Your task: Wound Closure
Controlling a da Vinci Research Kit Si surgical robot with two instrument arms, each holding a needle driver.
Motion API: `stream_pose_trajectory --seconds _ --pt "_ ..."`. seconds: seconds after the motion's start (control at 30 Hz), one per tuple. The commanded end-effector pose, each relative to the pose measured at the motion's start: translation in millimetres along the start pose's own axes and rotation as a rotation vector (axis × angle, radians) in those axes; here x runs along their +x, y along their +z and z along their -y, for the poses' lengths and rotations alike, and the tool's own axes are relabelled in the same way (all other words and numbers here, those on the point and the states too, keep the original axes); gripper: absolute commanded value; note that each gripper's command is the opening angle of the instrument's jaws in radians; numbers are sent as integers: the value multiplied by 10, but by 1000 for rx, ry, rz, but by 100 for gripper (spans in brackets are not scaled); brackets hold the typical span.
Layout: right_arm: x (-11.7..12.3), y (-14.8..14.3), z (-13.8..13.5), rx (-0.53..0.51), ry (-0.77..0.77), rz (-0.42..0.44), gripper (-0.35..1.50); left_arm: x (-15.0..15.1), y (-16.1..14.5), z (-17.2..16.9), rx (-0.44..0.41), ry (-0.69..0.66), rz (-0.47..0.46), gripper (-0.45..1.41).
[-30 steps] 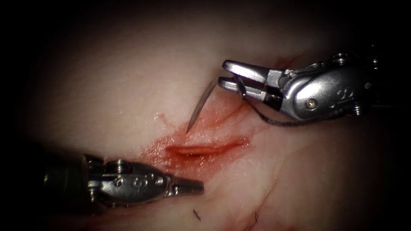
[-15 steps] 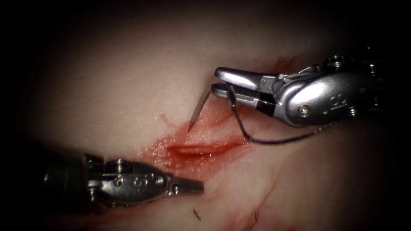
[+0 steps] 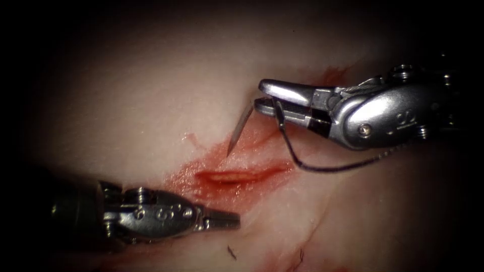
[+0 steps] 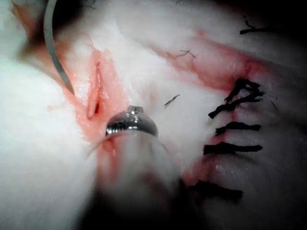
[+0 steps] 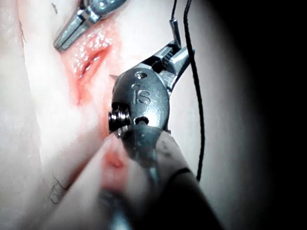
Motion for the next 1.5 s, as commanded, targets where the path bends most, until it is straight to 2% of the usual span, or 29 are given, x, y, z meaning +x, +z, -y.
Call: stream_pose_trajectory --seconds 0.03,0.27,0.53,1.1,1.5 --pt "-4 11 -3 -2 -2 -1 -35 -1 7 0 0 0 0 -37" --pt "11 15 -11 5 10 -14 -35 -2 8 0 2 0 0 -37" --pt "0 13 -5 11 0 -18 -35 -2 8 0 2 0 0 -38" --pt "1 14 -7 11 -74 -17 -35 -2 9 0 2 0 0 -43" --pt "-3 18 7 17 -77 -24 -35 -2 9 0 2 0 0 -40"
